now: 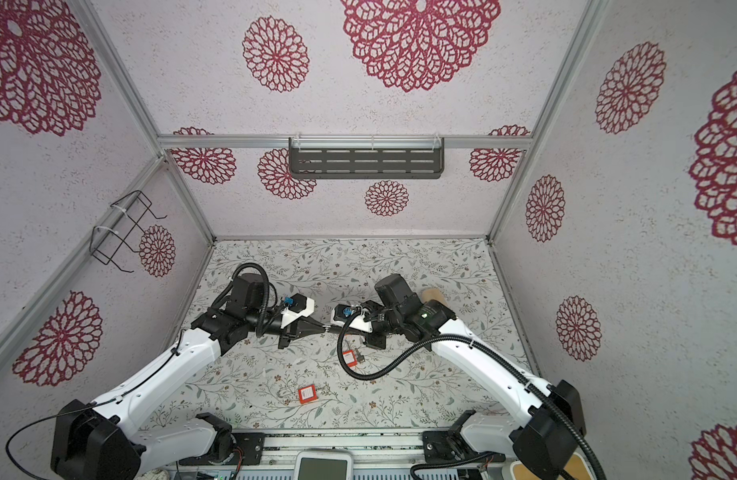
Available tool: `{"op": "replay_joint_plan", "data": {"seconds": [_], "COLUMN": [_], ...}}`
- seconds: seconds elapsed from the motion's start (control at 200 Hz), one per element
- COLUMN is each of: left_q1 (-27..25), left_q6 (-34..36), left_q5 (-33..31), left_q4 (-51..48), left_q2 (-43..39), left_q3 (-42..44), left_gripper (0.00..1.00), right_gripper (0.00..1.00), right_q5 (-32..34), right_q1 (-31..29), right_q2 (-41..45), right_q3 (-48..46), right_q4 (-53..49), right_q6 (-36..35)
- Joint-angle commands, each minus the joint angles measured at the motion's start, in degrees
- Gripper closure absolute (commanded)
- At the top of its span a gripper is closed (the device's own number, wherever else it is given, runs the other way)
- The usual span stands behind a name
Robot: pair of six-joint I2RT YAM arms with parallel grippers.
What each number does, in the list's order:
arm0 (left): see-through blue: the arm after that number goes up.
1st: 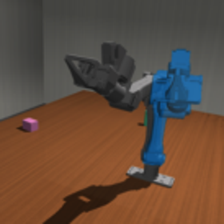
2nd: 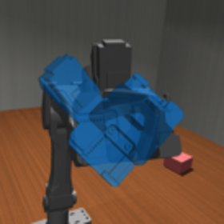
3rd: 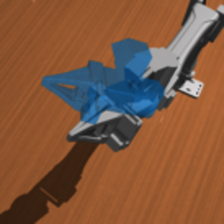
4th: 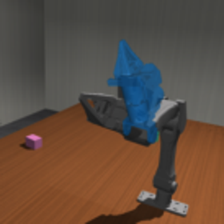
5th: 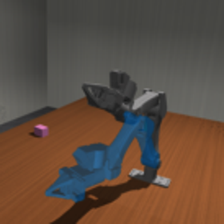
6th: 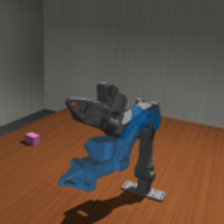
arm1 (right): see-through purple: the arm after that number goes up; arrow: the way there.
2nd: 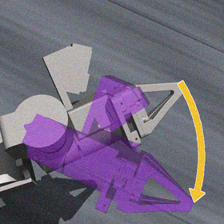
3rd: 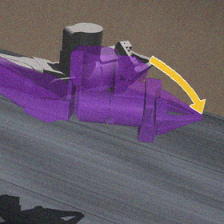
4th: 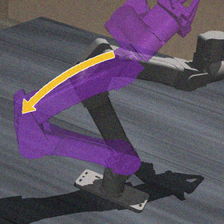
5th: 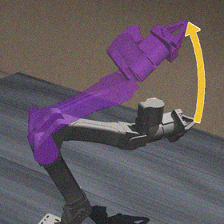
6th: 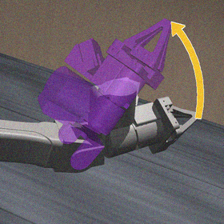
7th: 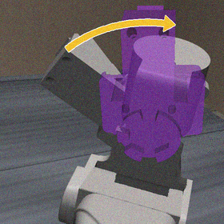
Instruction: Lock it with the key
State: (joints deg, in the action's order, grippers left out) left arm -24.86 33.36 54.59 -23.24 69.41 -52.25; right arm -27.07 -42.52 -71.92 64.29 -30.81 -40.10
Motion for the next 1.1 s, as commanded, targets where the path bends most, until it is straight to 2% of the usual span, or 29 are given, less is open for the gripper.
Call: {"op": "replay_joint_plan", "data": {"seconds": [0.0,0.375,0.851,0.971,1.096], "left_q1": [-0.2,0.84,4.42,6.05,6.15], "left_q6": [2.54,5.49,8.02,12.02,19.96], "left_q5": [1.73,2.09,3.42,3.46,-0.86], "left_q4": [-1.9,-5.85,-9.26,-16.97,-30.74], "left_q2": [0.25,0.47,1.01,3.79,9.11], "left_q3": [-1.95,-3.01,-3.59,-6.62,-12.42], "left_gripper": [1.0,1.0,1.0,1.0,1.0], "right_gripper": [1.0,1.0,1.0,1.0,1.0], "right_q5": [-0.56,2.25,3.41,6.38,9.08], "right_q1": [0.16,0.91,2.29,2.62,2.62], "right_q2": [0.47,1.13,1.89,3.01,4.81], "right_q3": [1.55,0.27,-3.0,-5.29,-8.73], "right_q4": [-1.15,-3.13,-1.64,2.32,6.81], "right_q6": [-2.03,-4.35,-2.81,1.29,6.86]}}
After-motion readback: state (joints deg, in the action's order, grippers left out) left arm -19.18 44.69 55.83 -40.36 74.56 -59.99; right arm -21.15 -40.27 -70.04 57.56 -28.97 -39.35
